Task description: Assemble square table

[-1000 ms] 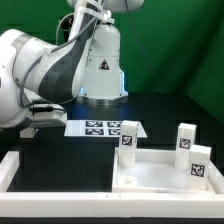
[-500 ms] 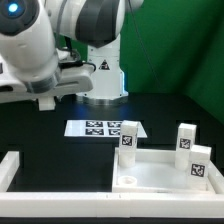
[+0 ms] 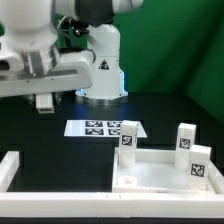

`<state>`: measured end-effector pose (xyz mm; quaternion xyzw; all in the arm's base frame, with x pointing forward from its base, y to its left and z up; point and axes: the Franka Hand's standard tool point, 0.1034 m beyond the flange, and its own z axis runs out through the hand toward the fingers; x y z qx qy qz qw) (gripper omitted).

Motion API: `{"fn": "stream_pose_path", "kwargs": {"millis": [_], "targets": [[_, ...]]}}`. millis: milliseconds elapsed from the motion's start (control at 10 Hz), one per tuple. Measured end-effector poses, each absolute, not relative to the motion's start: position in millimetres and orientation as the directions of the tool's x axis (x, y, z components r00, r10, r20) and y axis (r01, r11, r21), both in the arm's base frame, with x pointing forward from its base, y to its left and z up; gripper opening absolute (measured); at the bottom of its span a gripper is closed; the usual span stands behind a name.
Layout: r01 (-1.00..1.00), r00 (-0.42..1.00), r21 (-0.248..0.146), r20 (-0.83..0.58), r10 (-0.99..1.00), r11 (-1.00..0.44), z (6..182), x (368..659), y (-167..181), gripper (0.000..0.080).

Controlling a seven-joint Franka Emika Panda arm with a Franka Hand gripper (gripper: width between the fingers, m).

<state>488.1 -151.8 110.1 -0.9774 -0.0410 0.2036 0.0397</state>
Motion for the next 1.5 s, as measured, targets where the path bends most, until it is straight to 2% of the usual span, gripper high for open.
{"fn": "stream_pose_path", "kwargs": {"millis": [100, 200, 300, 400, 500, 700, 900, 1000, 1100, 1200, 1300, 1400, 1500], "targets": [[0.067, 0.946, -0.085, -0.312, 0.09, -0.994, 119.8, 513.1, -134.1, 0.0284], [0.026, 0.959, -0.063, -0.28, 0.043, -0.998, 128.9, 531.5, -117.7, 0.0284], [0.021, 0.982, -0.036, -0.187, 0.028, -0.999, 136.9, 558.9, -105.3, 0.0284], [0.038, 0.995, -0.018, -0.089, 0.039, -0.999, 140.7, 567.5, -99.2, 0.0284], [0.035, 0.999, -0.015, -0.033, 0.036, -0.999, 138.2, 561.8, -102.8, 0.0284], [0.032, 0.995, 0.021, 0.097, 0.034, -0.999, 138.2, 567.8, -110.1, 0.0284], [-0.003, 0.979, 0.04, 0.202, 0.006, -0.999, 128.5, 569.5, -103.1, 0.0284], [-0.021, 0.966, 0.044, 0.257, -0.009, -0.999, 116.2, 581.5, -87.0, 0.0284], [-0.039, 0.93, 0.067, 0.367, -0.012, -0.997, 110.7, 607.4, -73.5, 0.0284], [-0.076, 0.912, 0.029, 0.406, -0.057, -0.997, 111.7, 632.0, -49.0, 0.0284], [-0.074, 0.884, 0.031, 0.464, -0.052, -0.997, 127.2, 651.2, -43.0, 0.0284], [-0.077, 0.852, 0.051, 0.522, -0.039, -0.996, 138.0, 658.1, -44.0, 0.0284], [-0.082, 0.83, 0.083, 0.558, -0.022, -0.993, 134.0, 653.2, -51.1, 0.0284]]}}
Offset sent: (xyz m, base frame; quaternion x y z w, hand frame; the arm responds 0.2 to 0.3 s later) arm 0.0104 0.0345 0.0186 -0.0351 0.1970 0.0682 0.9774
